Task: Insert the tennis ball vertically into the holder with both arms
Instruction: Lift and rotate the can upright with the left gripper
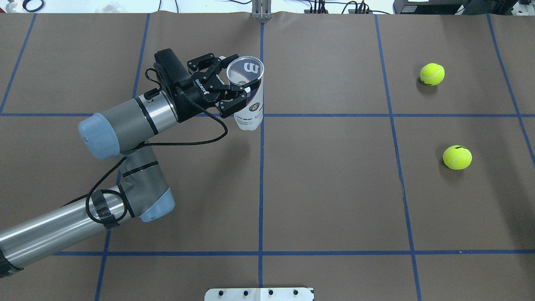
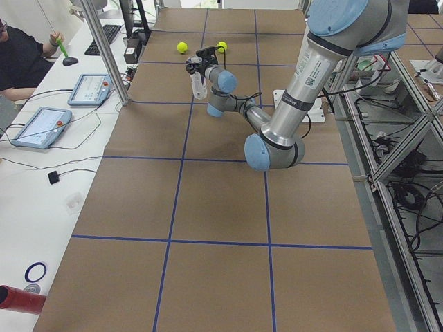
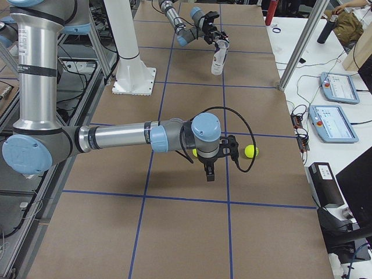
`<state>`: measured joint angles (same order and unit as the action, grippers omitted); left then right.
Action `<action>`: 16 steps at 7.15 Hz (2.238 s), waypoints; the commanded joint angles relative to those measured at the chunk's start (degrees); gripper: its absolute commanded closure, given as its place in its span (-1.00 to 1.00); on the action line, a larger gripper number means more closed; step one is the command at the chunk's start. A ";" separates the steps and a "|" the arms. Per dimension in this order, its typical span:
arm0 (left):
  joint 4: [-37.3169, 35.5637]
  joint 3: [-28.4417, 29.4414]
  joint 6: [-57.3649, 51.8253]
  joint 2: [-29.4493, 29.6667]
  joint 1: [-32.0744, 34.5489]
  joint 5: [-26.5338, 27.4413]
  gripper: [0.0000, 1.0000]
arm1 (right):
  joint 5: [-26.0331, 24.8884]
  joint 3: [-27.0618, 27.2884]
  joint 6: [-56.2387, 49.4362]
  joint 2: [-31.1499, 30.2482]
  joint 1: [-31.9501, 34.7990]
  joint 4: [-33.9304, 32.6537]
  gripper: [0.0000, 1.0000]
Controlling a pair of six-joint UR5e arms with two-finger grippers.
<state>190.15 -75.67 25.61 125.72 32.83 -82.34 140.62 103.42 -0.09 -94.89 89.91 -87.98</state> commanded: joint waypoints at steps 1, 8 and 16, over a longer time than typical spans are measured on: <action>9.19 5.97 0.05 0.40 -1.71 3.06 -0.08 | 0.00 0.38 0.00 0.06 0.00 0.00 -0.99; 9.10 6.41 -0.74 -0.57 -3.12 3.06 -0.26 | 0.09 0.29 0.00 -0.11 0.00 0.00 -0.99; 9.28 6.06 -0.57 -1.88 -3.74 3.06 -0.98 | 0.09 0.21 0.00 -0.20 0.00 0.00 -0.99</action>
<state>199.43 -69.46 24.93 123.91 29.07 -79.28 140.68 103.58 -0.09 -95.07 89.91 -87.98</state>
